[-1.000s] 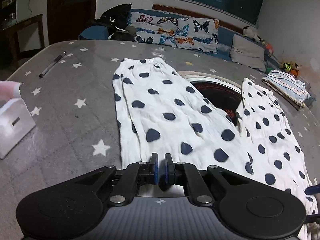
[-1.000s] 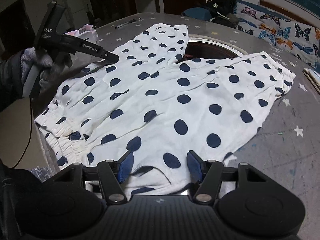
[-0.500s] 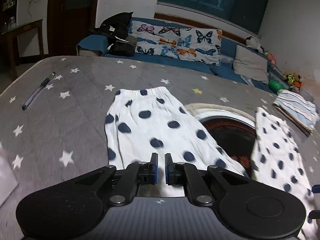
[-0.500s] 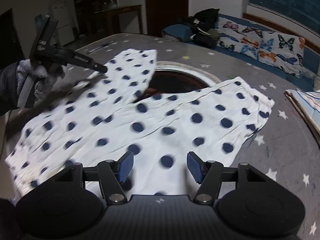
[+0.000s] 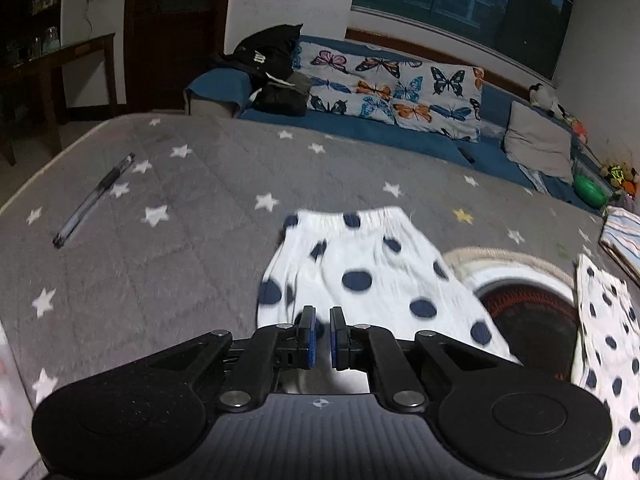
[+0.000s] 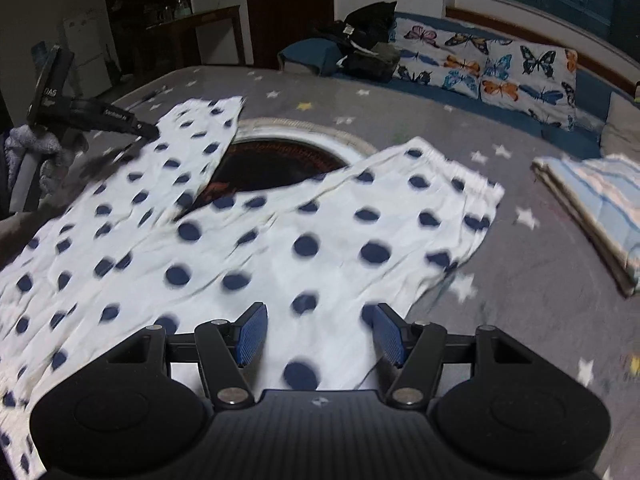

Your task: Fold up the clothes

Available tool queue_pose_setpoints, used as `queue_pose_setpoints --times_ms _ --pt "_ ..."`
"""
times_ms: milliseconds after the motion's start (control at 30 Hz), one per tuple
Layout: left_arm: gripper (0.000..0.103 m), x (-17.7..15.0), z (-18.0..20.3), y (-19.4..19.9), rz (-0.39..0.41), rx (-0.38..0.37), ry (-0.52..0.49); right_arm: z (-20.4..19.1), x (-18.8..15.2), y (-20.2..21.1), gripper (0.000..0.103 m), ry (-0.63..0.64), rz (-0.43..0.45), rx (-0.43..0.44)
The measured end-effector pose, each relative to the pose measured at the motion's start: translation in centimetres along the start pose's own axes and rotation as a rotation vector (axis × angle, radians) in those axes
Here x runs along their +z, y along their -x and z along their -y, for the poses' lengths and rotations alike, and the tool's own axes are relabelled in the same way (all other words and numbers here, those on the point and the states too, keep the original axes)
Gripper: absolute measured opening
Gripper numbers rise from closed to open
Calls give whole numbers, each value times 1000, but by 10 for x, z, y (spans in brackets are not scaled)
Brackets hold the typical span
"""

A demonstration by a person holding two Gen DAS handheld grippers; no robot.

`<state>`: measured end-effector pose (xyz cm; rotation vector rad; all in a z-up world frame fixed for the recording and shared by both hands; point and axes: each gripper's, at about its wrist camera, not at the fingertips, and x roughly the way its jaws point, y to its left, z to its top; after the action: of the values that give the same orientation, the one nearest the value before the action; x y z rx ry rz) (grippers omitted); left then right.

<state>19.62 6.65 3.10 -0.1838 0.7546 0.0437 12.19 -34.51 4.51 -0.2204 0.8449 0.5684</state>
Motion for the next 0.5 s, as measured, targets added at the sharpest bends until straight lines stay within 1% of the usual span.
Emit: queue_pose_setpoints --times_ms 100,233,433,500 --pt "8 9 8 -4 13 -9 -11 14 16 -12 60 -4 22 -29" --pt "8 18 25 -17 8 -18 -71 47 37 -39 60 -61 24 -81" --pt "8 25 35 -45 -16 -4 -101 82 55 -67 59 -118 26 -120" --pt "9 27 35 -51 -6 0 -107 87 59 -73 59 -117 24 -130"
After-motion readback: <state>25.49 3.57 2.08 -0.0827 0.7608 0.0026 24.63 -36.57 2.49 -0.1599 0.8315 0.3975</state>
